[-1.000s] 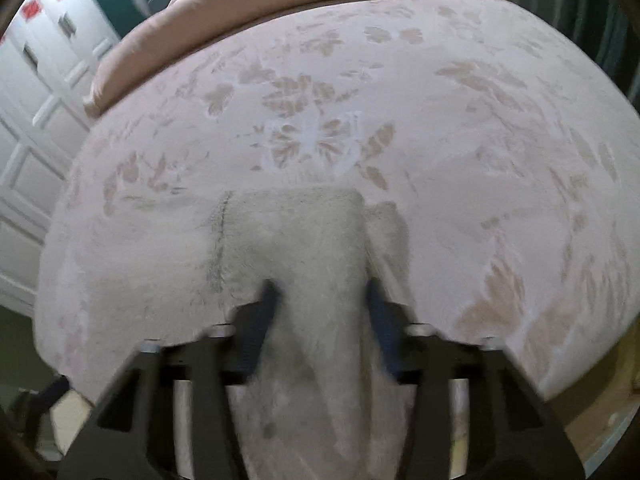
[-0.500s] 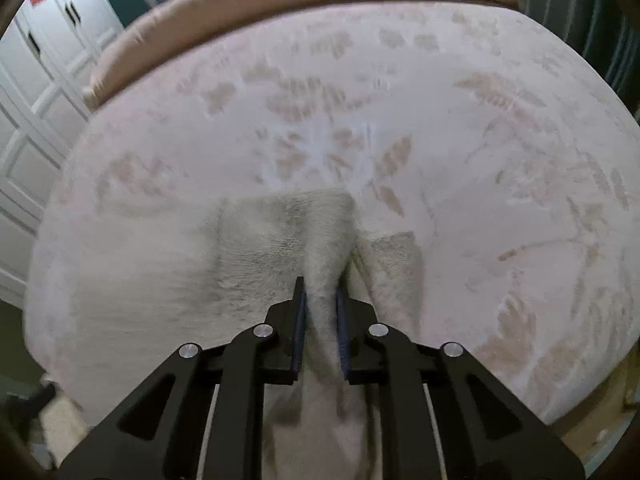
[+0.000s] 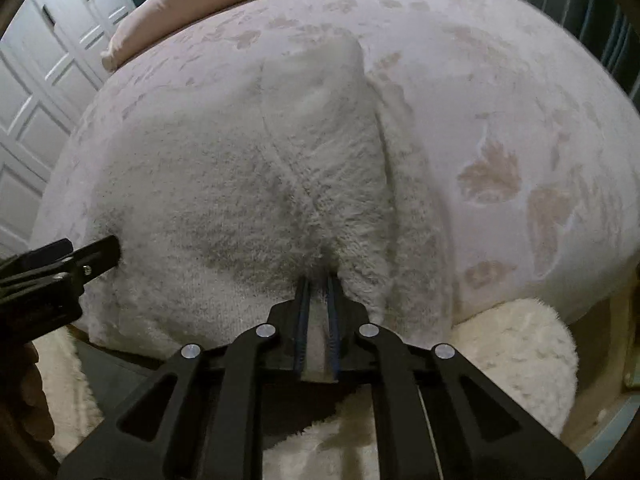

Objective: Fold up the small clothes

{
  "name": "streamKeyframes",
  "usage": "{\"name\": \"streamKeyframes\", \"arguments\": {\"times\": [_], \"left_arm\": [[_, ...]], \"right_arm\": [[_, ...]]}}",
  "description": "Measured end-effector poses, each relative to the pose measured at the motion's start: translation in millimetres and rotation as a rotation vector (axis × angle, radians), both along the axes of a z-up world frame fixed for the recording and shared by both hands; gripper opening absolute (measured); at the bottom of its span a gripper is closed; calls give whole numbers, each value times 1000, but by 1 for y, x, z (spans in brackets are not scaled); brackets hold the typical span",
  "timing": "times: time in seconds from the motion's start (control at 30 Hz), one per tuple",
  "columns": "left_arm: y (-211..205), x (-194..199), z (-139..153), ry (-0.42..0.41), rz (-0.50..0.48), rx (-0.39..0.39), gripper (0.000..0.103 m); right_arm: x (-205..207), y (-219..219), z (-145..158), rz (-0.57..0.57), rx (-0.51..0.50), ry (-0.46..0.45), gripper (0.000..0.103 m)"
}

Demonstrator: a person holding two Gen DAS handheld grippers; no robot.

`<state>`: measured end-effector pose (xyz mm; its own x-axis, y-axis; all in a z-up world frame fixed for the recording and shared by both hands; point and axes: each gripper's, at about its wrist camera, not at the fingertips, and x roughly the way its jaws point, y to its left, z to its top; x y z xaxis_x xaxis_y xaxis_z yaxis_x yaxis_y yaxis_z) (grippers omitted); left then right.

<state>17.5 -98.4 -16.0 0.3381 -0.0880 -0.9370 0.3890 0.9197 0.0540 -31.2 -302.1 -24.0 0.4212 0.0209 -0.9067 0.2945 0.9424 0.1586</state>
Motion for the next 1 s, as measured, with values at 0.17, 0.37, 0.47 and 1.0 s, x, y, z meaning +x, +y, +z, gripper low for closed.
{"name": "streamKeyframes", "arguments": {"times": [0.17, 0.37, 0.47, 1.0], "left_arm": [[1, 0, 2, -11, -4, 5, 88], [-1, -3, 3, -10, -7, 8, 88], [-1, -3, 4, -11, -6, 7, 88], [-14, -23, -5, 67, -54, -10, 87]], "right_arm": [[-3, -4, 31, -27, 28, -64, 13], [-6, -8, -1, -35, 34, 9, 10], [-9, -9, 21, -59, 56, -42, 14], [-6, -35, 15, -154, 71, -46, 38]]}}
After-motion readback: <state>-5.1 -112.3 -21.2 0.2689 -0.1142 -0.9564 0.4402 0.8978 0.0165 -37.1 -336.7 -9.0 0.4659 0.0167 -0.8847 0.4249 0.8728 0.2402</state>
